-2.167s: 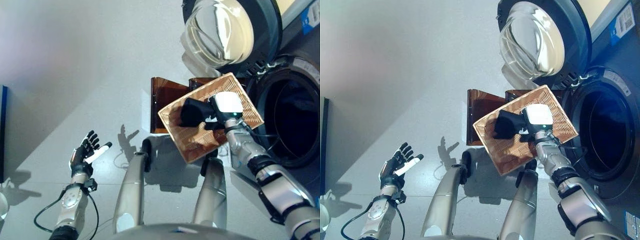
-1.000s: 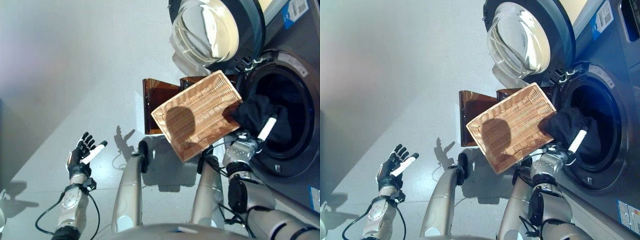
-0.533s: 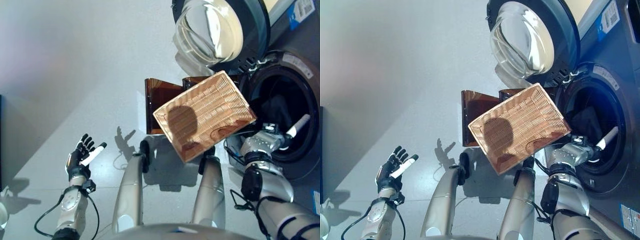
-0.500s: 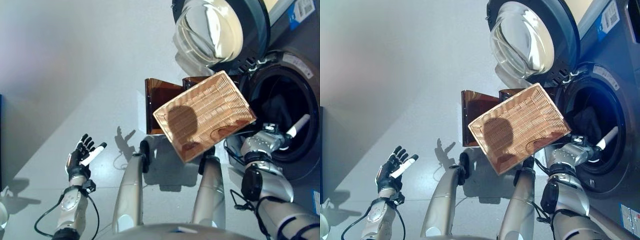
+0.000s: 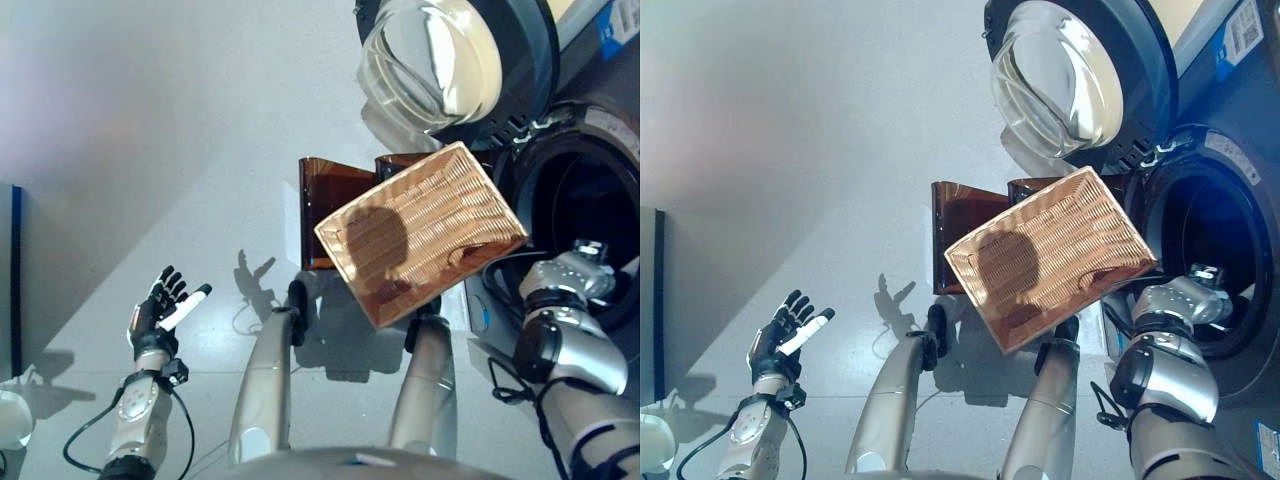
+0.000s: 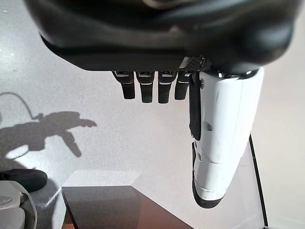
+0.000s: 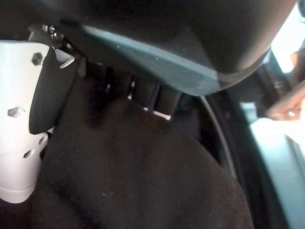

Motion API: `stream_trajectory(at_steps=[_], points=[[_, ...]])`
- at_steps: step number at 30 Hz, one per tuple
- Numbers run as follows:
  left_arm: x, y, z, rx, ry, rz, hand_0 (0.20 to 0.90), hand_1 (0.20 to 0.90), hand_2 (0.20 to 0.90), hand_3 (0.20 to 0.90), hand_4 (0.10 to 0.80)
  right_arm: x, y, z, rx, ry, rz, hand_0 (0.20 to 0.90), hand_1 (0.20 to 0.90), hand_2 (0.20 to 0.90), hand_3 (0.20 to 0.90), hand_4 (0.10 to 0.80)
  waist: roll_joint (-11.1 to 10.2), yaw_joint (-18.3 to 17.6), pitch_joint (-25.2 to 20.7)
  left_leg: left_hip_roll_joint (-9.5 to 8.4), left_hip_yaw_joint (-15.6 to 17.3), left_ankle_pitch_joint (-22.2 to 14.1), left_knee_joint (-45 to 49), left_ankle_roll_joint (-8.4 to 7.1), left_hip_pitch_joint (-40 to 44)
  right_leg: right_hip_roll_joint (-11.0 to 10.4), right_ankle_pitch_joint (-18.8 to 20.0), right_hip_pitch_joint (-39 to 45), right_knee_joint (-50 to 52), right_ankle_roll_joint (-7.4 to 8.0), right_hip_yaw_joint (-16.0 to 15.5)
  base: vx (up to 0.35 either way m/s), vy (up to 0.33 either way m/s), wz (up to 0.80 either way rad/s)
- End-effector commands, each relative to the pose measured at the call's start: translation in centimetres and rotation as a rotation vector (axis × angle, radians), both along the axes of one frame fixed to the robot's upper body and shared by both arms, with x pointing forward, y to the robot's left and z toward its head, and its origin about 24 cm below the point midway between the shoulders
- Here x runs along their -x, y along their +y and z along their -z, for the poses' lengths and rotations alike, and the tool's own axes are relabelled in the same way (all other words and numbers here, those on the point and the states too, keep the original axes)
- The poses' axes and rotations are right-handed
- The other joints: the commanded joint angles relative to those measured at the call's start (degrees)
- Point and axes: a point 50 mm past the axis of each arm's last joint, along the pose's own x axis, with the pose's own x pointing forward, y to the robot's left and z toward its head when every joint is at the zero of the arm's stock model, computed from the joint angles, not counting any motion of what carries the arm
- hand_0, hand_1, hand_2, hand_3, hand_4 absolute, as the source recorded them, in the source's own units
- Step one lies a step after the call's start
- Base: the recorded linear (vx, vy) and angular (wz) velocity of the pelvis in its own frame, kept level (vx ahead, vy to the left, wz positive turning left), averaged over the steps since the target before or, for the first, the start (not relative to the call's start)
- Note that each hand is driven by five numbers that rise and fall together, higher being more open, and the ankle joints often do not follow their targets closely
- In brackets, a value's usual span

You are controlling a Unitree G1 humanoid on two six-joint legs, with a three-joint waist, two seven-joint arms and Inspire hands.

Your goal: Pick up the clothes and place them into the washing machine

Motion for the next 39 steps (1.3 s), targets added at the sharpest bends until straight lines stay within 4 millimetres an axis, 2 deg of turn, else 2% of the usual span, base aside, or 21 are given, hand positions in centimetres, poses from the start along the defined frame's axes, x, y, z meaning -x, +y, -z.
stream_trajectory(at_steps=[1,7,13,14,15,16,31,35,37,39], points=[[1.1,3.3,-1.8,-0.086,-0.057,-0.074,0.9,0.9,0.9,0.9,0.8,4.6,-5.2,-6.3,0.291,-0.014,0.277,0.2,0.2,0.2,0.2,0.3,0.5,-1.49,-3.81,2.39,-3.24,-0.63,-1.77,-4.48,3.42,0.09,5.37,0.42,-1.14,-0.06,2.23,0.0,0.0,0.0],[1.0,3.4,-1.8,-0.089,-0.058,-0.086,0.9,0.9,0.9,0.9,0.8,5.3,-5.3,-6.0,0.269,-0.028,0.334,0.2,0.2,0.2,0.2,0.3,0.17,-1.86,-4.05,2.42,-3.14,-0.74,-1.56,-4.49,3.27,0.42,5.11,0.29,-0.74,-0.21,2.44,0.0,0.0,0.0],[0.9,3.6,-2.0,-0.099,-0.065,-0.099,0.9,0.9,0.9,0.9,0.8,4.9,-4.8,-5.1,0.251,-0.001,0.308,0.2,0.2,0.2,0.2,0.3,0.03,-1.85,-4.1,2.58,-3.08,-0.81,-1.67,-4.53,3.3,0.67,5.12,0.23,-0.78,-0.34,2.44,0.0,0.0,0.0],[0.9,3.6,-2.0,-0.098,-0.066,-0.099,0.9,0.9,0.9,0.9,0.8,4.8,-4.6,-4.9,0.251,0.006,0.3,0.604,0.604,0.604,0.604,0.588,0.04,-1.8,-4.12,2.57,-3.14,-0.82,-1.63,-4.49,3.28,0.71,5.13,0.28,-0.79,-0.36,2.44,0.0,0.0,0.0],[1.0,3.6,-2.0,-0.098,-0.066,-0.099,0.9,0.9,0.9,0.9,0.8,4.7,-4.6,-4.9,0.247,0.008,0.293,0.862,0.862,0.862,0.862,0.773,0.07,-1.79,-4.12,2.56,-3.19,-0.79,-1.58,-4.47,3.2,0.81,5.09,0.27,-0.72,-0.38,2.47,-0.011,-0.005,-0.03],[0.9,3.6,-2.0,-0.096,-0.068,-0.101,0.9,0.9,0.9,0.9,0.8,4.5,-4.4,-4.7,0.245,0.006,0.29,0.9,0.9,0.9,0.9,0.8,0.09,-1.78,-4.09,2.58,-3.22,-0.72,-1.62,-4.46,3.19,0.85,5.08,0.23,-0.73,-0.41,2.45,-0.008,0.0,-0.04],[1.0,3.8,-2.1,-0.103,-0.07,-0.104,0.9,0.9,0.9,0.9,0.8,3.4,-3.5,-4.4,0.284,0.047,0.205,0.9,0.9,0.9,0.9,0.8,-0.41,-1.77,-3.79,2.62,-3.01,-0.48,-1.68,-4.32,3.21,0.91,5.51,0.72,-1.32,-0.39,2.19,-0.001,0.0,0.0],[0.8,3.7,-2.3,-0.11,-0.082,-0.089,0.9,0.9,0.9,0.9,0.8,3.0,-3.4,-3.1,0.318,0.168,0.096,0.9,0.9,0.9,0.9,0.8,-0.68,-1.8,-3.6,2.59,-3.06,-0.47,-1.47,-4.26,3.22,0.82,5.78,0.77,-1.39,-0.35,2.16,0.0,0.0,0.0],[0.6,3.8,-2.5,-0.121,-0.085,-0.067,0.9,0.9,0.9,0.9,0.8,2.0,-3.2,-2.1,0.457,0.419,-0.13,0.9,0.9,0.9,0.9,0.8,-1.19,-1.54,-3.33,2.59,-2.96,-0.17,-1.48,-4.28,3.2,0.69,6.39,0.78,-1.78,-0.26,2.21,-0.039,0.002,0.01],[0.4,3.8,-2.6,-0.123,-0.087,-0.046,0.9,0.9,0.9,0.9,0.8,1.3,-2.8,-1.6,0.539,0.538,-0.249,0.9,0.9,0.9,0.9,0.8,-1.38,-1.41,-2.99,2.67,-2.82,0.07,-1.6,-4.28,3.22,0.55,6.77,0.73,-2.0,-0.31,2.16,-0.041,-0.004,0.03]])
